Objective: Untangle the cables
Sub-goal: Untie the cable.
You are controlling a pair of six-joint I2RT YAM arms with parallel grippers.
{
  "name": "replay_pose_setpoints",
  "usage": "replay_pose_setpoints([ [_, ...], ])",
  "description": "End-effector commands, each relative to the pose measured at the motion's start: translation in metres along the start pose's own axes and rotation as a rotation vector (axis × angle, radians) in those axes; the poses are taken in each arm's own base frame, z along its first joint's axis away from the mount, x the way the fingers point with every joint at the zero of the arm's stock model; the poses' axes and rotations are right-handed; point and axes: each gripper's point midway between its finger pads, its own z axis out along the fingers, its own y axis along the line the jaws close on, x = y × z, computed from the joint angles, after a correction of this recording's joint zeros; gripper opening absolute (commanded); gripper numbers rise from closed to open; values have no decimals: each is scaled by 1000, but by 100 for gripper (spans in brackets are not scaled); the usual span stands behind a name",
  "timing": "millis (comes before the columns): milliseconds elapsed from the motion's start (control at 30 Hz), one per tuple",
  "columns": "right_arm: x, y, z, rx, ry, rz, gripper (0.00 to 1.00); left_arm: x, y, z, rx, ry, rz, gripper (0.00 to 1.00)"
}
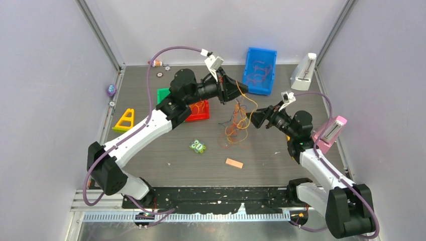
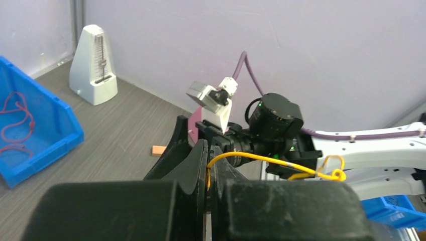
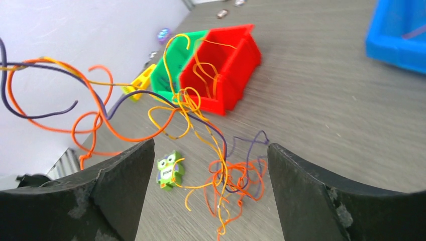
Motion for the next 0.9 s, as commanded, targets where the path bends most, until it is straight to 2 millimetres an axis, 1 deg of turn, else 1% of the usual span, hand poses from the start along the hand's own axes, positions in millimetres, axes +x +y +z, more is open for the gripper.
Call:
replay_pose_setpoints([
  [0,-41,57,7,-253,-94,-229,88,-23,-21,-1,59,30,-7,0],
  [67,-38,58,15,-235,-72,-261,88,-27,-25,-1,67,35,-11,0],
  [100,-32,59,20,-223,-48,-288,88,-28,-26,0,73,38,-16,0],
  [133,-34,61,25,-221,-48,-302,88,-29,-29,0,84,42,-21,0],
  [167,-29,68,27,-239,-34,-320,87,-30,-31,0,92,44,-26,0],
  [200,-30,69,31,-233,-37,-327,87,-31,-32,1,98,48,-31,0],
  [233,-26,75,34,-249,-27,-335,87,-30,-32,1,98,51,-35,0],
  [433,-10,78,52,-258,7,-326,84,-38,-39,0,110,53,-37,0],
  [500,-11,80,57,-255,5,-318,79,-40,-41,-1,116,56,-39,0],
  [533,-10,81,59,-252,5,-315,71,-41,-43,-2,121,57,-40,0],
  [567,-9,81,61,-247,8,-309,59,-43,-44,-3,122,57,-40,0],
  [600,-10,80,62,-235,6,-299,51,-46,-43,-5,109,51,-34,0],
  [633,-7,77,63,-223,13,-288,36,-47,-38,-8,73,40,-28,0],
  [667,-7,73,63,-200,8,-275,31,-52,-32,-13,34,20,-18,0],
  [700,-2,66,61,-167,8,-263,28,-58,-27,-19,2,-4,-5,0],
  [733,2,60,60,-145,11,-247,28,-63,-20,-25,-33,-20,3,0],
  [800,16,43,54,-71,28,-212,30,-77,-5,-39,-113,-44,14,0],
  [867,33,20,49,34,66,-169,29,-91,8,-54,-175,-64,18,0],
])
